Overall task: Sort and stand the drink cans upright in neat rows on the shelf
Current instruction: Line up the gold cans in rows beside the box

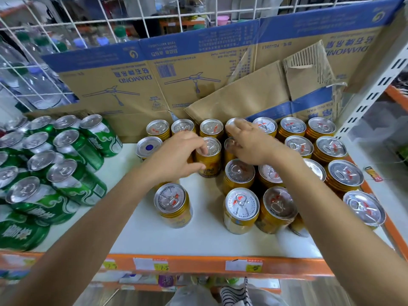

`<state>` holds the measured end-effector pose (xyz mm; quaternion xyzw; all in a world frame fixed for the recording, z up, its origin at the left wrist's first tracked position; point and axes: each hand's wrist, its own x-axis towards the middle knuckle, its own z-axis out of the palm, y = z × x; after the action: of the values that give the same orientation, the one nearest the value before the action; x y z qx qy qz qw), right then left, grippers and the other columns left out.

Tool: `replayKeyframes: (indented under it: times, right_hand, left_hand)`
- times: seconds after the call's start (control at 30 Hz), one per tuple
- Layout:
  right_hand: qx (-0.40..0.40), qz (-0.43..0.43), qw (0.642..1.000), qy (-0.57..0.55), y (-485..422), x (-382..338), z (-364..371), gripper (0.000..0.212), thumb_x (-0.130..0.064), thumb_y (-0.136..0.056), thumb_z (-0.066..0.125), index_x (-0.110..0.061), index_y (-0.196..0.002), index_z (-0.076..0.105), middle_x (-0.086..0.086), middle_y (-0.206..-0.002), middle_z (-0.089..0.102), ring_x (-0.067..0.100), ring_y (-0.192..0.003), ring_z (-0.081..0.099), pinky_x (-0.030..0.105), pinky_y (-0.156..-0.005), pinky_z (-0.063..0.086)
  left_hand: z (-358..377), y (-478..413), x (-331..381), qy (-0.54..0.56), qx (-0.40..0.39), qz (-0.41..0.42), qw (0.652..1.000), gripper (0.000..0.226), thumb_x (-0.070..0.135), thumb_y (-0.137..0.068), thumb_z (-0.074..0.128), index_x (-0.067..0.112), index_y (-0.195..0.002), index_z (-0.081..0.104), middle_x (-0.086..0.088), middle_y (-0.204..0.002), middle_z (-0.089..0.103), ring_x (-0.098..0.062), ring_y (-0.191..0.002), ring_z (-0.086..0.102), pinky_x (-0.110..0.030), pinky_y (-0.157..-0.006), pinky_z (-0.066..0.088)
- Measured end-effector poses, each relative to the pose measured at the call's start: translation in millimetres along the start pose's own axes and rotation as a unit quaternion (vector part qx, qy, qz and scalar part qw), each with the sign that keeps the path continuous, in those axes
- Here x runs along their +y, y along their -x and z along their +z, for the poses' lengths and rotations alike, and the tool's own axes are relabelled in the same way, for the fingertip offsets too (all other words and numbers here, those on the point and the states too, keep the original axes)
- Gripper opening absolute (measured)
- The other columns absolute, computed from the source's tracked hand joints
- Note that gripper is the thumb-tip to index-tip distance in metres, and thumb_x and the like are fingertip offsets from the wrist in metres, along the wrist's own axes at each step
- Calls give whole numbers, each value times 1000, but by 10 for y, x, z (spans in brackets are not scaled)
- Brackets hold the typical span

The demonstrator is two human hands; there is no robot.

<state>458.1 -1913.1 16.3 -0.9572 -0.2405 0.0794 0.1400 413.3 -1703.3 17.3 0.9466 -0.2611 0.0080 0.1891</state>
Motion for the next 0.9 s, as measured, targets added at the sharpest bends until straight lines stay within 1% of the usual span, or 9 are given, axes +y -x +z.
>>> replayKeyframes:
  times: [0.07,0.13,0.23,0.33,0.43,0.53,0.67,0.77,0.9]
  right_hand:
    - [7,-13,1000,-5,225,-176,-61,51,-26,-95,49,-12,-142,37,11,-147,34,30,-136,28,35,-109,25]
    - [12,-20,1000,2,424,-314,-62,43,-30,-94,50,-16,-135,47,8,-138,47,29,-126,42,39,-101,39]
    - [0,-17,1000,25,602,-416,4,35,-33,-92,50,-19,-123,58,6,-123,57,28,-114,50,43,-88,48]
    - [-1,-10,999,34,675,-448,91,38,-29,-90,54,-23,-128,57,0,-130,53,24,-121,40,41,-96,43]
    - [21,-14,999,34,669,-397,142,43,-22,-88,56,-27,-131,55,-4,-136,50,23,-123,36,30,-102,34]
    - [19,-9,1000,22,657,-379,158,44,-24,-89,56,-28,-133,53,-6,-140,46,20,-127,33,24,-102,24]
    - [27,-5,1000,11,682,-365,184,43,-27,-92,53,-29,-135,51,-6,-143,44,19,-131,30,23,-104,21]
    - [36,-5,999,-3,687,-355,212,41,-26,-92,54,-27,-133,53,-4,-141,47,19,-130,32,23,-104,21]
    - [44,0,999,-26,698,-355,220,41,-25,-91,57,-26,-132,55,-4,-141,48,18,-131,33,23,-106,21]
  left_hand:
    - [-151,198,58,4,-52,-6,999,38,46,-74,72,26,-105,62,8,-103,56,-10,-98,50,-26,-84,41]
    - [-285,402,95,-40,-167,-21,985,55,61,-67,63,33,-114,56,12,-109,53,-6,-102,49,-25,-87,42]
    - [-294,577,93,-118,-262,-19,958,66,58,-64,73,36,-122,49,12,-114,50,-7,-111,41,-27,-94,40]
    - [-273,586,110,-111,-226,1,968,58,55,-63,73,39,-115,52,17,-108,56,-6,-106,46,-29,-86,45]
    - [-231,507,144,-39,-148,5,988,46,53,-61,70,37,-103,58,17,-98,60,-5,-93,54,-34,-78,48]
    - [-107,371,216,-11,-100,10,995,50,54,-63,70,33,-107,61,15,-105,62,-9,-99,56,-38,-81,48]
    - [5,185,283,-10,-78,7,997,43,48,-70,75,33,-108,62,13,-112,62,-11,-104,54,-38,-84,47]
    - [10,200,270,-5,-78,8,997,36,32,-72,77,28,-105,64,8,-131,50,-12,-118,48,-36,-93,44]
    - [36,361,189,-84,-76,-51,992,53,45,-73,76,30,-119,54,8,-126,48,-16,-111,51,-37,-88,46]
